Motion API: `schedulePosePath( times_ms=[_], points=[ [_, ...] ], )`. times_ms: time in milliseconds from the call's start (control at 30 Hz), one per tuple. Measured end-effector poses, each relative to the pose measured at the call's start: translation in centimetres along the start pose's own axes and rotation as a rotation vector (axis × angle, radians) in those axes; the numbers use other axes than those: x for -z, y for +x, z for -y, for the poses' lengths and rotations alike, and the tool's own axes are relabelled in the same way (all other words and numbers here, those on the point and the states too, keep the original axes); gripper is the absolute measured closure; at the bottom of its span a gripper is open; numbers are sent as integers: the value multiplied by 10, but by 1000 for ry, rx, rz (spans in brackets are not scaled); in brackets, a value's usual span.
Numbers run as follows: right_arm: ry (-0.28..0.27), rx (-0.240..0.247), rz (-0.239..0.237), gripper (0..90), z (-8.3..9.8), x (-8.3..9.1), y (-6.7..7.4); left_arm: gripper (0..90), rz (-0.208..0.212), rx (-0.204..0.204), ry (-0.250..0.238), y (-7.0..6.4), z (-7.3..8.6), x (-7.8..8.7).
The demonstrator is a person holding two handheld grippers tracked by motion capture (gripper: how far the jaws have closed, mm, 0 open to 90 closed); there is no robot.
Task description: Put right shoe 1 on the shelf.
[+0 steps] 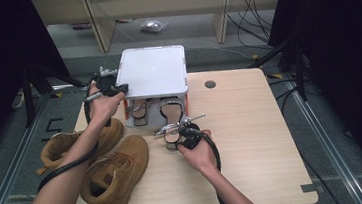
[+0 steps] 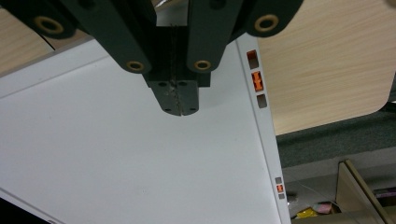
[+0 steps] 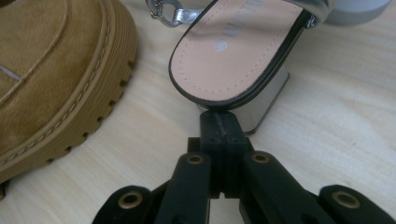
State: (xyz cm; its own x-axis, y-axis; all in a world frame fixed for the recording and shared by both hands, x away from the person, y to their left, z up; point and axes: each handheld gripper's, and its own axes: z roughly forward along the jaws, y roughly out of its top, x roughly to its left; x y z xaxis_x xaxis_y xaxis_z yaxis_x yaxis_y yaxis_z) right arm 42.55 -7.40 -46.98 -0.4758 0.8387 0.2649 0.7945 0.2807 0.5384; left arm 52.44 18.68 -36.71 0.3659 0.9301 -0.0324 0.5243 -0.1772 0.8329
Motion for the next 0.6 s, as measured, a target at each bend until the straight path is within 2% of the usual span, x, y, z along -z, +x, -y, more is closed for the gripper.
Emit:
schedulePosePath(
  times_ms=[33,200,300,400,467,533,600],
  points=[
    [-17,18,-2,900,-2,-1,-1,896,-1,0,0,0,0,0],
    [-62,-7,27,900,-11,-2,-5,896,-1,-2,-1,0,0,0],
    [-64,-2,35,900,-16,-3,-7,896,0,-4,0,0,0,0],
    [-59,-18,34,900,-19,-4,-7,896,0,-4,-1,0,0,0],
    [-73,3,41,900,-22,-7,-7,896,1,-4,0,0,0,0],
    [-77,-23,33,900,-25,-8,-5,896,1,-7,0,0,0,0],
    [-85,-23,42,900,-27,-9,-6,896,-1,-10,2,-1,0,0]
  ],
)
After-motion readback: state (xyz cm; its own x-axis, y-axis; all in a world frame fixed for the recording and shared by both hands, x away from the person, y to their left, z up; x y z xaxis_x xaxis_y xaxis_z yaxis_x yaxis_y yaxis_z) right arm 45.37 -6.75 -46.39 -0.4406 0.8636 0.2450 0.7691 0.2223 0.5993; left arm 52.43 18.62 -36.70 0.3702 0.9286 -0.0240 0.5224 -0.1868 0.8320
